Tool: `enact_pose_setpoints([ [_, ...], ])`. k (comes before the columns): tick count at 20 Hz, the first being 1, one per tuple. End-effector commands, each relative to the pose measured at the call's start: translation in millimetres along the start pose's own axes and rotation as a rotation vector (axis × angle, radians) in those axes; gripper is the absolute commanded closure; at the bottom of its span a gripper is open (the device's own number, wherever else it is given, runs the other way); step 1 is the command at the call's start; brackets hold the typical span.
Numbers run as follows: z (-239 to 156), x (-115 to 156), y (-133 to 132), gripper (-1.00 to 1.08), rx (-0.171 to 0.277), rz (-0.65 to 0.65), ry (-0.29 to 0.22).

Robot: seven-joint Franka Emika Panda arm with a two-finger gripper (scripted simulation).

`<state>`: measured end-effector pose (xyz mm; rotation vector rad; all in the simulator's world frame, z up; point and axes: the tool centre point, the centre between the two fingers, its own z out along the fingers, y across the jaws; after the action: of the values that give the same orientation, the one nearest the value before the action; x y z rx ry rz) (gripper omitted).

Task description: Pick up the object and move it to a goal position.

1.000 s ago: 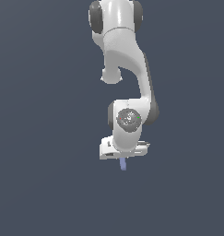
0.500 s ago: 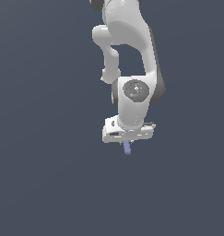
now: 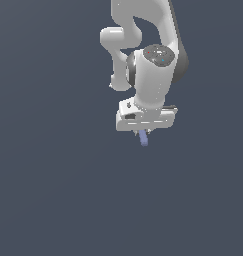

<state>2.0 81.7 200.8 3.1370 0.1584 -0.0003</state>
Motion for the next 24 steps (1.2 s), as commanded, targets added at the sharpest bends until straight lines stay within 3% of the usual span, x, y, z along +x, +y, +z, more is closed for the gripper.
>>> enact_pose_setpoints([
  [1, -19.9, -13.6, -6.3, 1.08, -0.001, 0.0, 0.0],
  [14, -122.8, -78.5, -37.7, 1.08, -0.001, 0.0, 0.0],
  [24, -166.5, -103.2, -51.2, 1.08, 0.0, 0.0, 0.0],
])
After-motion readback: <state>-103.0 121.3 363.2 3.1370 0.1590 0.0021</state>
